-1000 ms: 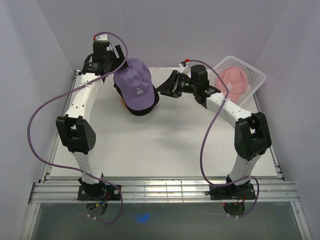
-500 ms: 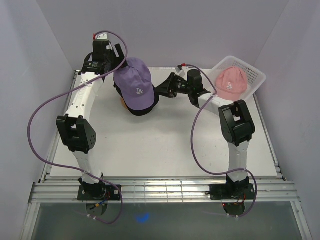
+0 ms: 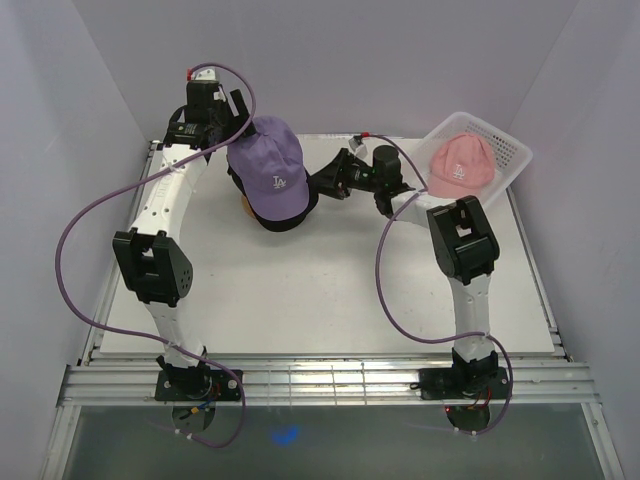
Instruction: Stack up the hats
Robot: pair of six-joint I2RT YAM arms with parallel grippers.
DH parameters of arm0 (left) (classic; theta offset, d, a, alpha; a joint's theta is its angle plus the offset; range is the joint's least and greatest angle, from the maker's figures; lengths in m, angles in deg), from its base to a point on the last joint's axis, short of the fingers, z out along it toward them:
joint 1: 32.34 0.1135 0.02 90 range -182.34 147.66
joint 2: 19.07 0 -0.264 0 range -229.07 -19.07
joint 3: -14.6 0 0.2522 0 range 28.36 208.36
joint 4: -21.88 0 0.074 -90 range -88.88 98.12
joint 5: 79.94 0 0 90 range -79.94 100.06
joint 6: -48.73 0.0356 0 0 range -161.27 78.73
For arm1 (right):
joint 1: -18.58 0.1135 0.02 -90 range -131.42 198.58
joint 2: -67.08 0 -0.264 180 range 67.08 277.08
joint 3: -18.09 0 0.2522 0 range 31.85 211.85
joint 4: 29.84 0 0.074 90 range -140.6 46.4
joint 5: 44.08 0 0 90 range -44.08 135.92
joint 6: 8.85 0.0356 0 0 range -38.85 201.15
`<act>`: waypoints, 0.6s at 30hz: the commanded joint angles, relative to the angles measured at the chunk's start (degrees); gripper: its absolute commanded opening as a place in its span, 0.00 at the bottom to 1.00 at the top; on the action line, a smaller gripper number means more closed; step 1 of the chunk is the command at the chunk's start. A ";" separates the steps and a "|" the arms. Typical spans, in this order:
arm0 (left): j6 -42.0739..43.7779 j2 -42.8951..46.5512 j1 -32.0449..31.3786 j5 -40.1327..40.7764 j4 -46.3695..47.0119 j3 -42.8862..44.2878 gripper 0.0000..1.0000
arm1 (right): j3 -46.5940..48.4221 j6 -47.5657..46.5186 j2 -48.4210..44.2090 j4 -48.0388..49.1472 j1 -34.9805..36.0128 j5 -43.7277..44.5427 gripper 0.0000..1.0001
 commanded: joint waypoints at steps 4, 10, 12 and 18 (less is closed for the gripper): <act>-0.48 -0.50 0.38 0.50 -0.93 2.08 0.92 | 2.25 0.37 2.40 5.90 0.38 -1.05 0.63; -0.13 -0.58 0.38 0.68 -1.20 2.17 0.92 | 3.13 4.15 4.51 11.25 1.08 -2.19 0.63; -0.13 -0.67 0.38 0.76 -1.20 2.08 0.92 | 3.13 5.46 5.04 14.42 1.43 -2.72 0.63; -0.30 -0.94 0.38 0.76 -1.20 2.08 0.92 | 3.13 9.42 5.57 20.47 1.96 -3.51 0.63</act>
